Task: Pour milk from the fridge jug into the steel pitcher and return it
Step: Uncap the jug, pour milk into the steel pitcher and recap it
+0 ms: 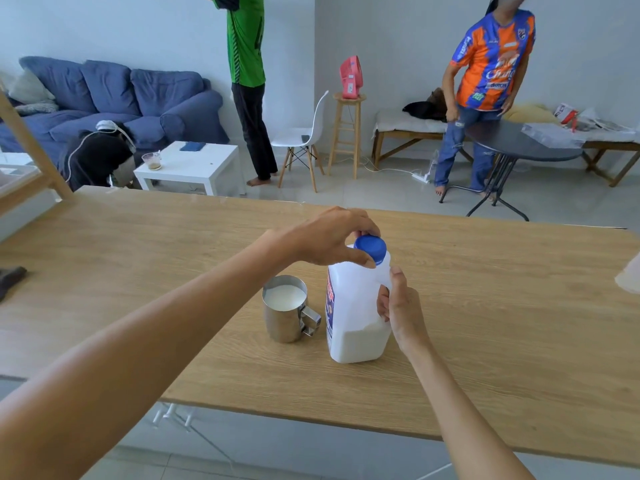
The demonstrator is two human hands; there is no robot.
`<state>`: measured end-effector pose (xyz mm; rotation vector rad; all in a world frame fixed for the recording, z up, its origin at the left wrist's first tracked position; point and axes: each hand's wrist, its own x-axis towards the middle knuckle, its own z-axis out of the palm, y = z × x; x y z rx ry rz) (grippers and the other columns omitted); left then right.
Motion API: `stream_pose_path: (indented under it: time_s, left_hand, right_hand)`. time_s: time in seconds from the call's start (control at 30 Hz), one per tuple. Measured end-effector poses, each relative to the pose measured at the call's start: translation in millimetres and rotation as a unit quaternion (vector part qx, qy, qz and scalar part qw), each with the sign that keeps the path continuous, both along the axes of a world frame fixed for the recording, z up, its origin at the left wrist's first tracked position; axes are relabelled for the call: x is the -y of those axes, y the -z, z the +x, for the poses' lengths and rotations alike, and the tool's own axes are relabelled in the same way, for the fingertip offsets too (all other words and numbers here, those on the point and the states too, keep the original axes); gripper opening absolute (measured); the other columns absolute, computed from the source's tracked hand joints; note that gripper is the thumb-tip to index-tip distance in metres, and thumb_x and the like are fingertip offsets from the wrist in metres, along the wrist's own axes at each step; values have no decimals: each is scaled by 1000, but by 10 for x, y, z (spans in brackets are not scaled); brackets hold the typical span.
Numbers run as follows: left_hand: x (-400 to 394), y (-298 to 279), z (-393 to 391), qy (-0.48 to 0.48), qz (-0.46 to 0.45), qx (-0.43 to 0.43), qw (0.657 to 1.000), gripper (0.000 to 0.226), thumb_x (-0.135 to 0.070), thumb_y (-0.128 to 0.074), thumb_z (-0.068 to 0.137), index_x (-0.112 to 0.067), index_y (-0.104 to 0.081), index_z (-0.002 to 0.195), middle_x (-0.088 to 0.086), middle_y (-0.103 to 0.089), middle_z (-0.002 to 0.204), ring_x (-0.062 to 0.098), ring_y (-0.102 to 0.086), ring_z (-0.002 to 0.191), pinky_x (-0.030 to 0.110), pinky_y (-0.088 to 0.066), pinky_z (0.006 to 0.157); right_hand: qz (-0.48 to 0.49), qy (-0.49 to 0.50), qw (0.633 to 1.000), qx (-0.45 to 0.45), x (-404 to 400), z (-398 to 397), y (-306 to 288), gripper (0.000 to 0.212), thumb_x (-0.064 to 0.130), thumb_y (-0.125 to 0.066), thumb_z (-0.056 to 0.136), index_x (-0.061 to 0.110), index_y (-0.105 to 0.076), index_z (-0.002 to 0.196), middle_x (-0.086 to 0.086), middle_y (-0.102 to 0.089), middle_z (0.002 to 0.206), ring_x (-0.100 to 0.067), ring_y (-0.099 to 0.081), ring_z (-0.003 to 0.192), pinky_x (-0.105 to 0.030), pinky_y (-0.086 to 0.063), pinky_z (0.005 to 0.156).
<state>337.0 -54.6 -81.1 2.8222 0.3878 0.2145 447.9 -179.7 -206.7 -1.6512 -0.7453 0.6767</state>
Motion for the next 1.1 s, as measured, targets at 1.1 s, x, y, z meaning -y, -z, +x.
stream_pose_path:
  time_s: [1.1]
  left_hand:
    - [1122, 2089, -1012, -340, -786, 172, 486, 58, -44, -27, 100, -1, -61, 114, 14, -69, 100, 24, -69, 82, 35, -55, 80]
  right_hand:
    - [52, 19, 990, -127, 638, -457, -546, 47, 51, -55, 66, 25, -22, 45, 4, -19, 44, -14, -16, 41, -20, -16, 39]
